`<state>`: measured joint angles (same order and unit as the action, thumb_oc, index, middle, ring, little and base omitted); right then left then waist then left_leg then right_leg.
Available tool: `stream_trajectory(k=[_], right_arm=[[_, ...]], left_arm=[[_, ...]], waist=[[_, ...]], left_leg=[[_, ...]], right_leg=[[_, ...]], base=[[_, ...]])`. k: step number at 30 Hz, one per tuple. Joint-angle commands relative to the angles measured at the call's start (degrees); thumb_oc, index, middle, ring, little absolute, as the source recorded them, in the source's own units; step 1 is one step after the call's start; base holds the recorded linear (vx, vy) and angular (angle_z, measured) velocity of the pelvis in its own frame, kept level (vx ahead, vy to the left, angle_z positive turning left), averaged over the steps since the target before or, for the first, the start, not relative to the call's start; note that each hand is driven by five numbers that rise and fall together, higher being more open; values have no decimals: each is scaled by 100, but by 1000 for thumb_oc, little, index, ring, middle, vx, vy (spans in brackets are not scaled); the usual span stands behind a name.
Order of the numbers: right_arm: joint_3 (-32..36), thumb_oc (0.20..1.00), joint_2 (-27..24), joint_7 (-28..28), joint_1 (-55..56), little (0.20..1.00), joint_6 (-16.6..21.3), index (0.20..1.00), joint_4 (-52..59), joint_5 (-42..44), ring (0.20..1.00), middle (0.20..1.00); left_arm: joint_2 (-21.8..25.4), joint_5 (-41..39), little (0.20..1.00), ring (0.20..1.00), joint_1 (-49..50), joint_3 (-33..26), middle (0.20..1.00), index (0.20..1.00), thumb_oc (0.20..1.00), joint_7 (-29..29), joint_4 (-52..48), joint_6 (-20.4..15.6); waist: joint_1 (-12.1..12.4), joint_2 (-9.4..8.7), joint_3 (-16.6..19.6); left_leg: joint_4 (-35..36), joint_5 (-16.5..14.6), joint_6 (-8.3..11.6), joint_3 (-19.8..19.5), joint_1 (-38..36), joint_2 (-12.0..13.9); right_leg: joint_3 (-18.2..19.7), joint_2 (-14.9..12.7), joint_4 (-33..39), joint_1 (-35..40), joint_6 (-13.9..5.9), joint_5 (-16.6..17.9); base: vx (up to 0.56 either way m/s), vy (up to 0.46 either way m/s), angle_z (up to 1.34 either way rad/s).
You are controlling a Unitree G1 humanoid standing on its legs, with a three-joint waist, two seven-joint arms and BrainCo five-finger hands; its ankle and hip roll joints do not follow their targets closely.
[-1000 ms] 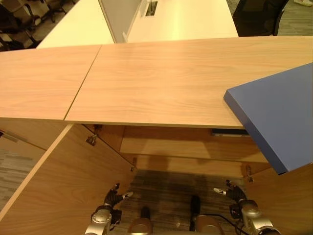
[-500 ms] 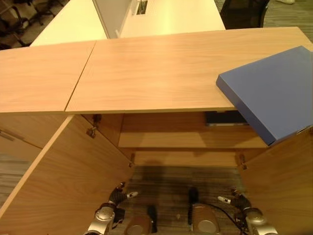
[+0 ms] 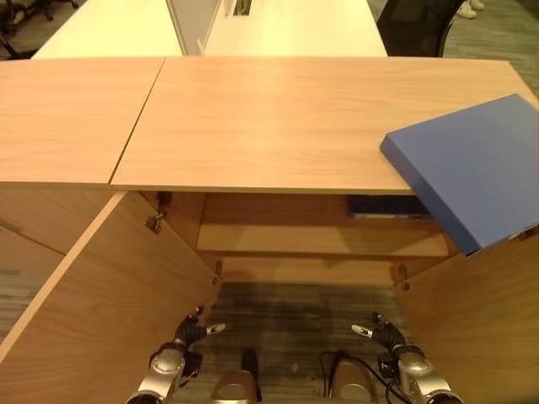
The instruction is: Put the empty folder in the office cabinet
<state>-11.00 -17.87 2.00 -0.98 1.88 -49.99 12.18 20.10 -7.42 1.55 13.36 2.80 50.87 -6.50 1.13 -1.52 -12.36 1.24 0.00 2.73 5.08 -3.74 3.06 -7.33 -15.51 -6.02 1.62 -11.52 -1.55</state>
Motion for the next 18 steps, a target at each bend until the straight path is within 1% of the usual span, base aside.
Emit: stream_trajectory(k=[1,4,7,13,18], right_arm=[[0,1000,-147,-5,-21,1000,90,1000,101,-20,1000,1000],[-108,1000,-215,-38,-42,1000,95,1000,232,-100,1000,1000],[-149,1000,-231,-53,-24,1000,97,1000,314,-130,1000,1000],[-283,1000,-230,-125,-3,1000,97,1000,411,-164,1000,1000],[-305,1000,-243,-132,9,1000,116,1000,457,-157,1000,1000]], left_arm=[[-38,161,1000,1000,-171,-43,1000,1000,1000,-27,24,-175],[-75,210,1000,1000,-171,-24,1000,1000,1000,-18,47,-173],[-97,210,1000,1000,-159,-12,1000,1000,1000,-15,63,-171],[-176,285,1000,1000,-145,125,1000,1000,1000,-56,-12,-143],[-194,277,1000,1000,-124,135,1000,1000,1000,-70,-82,-138]], waist=[[36,33,59],[1,18,33],[-16,23,31],[-75,72,103],[-86,108,140]], left_leg=[[-380,-499,28,-24,280,-27],[-370,-445,92,-45,257,30],[-330,-419,120,-52,195,66],[-170,-329,214,-114,-58,203],[-108,-283,257,-139,-128,250]], right_leg=[[-113,133,359,187,51,79],[-72,253,606,267,83,107],[-98,282,629,348,105,90],[-161,430,686,543,195,-4],[-180,502,773,617,227,-25]], base=[[-17,-54,-26],[-34,-92,-6],[-5,-65,-2],[12,-73,1],[1,-45,2]])
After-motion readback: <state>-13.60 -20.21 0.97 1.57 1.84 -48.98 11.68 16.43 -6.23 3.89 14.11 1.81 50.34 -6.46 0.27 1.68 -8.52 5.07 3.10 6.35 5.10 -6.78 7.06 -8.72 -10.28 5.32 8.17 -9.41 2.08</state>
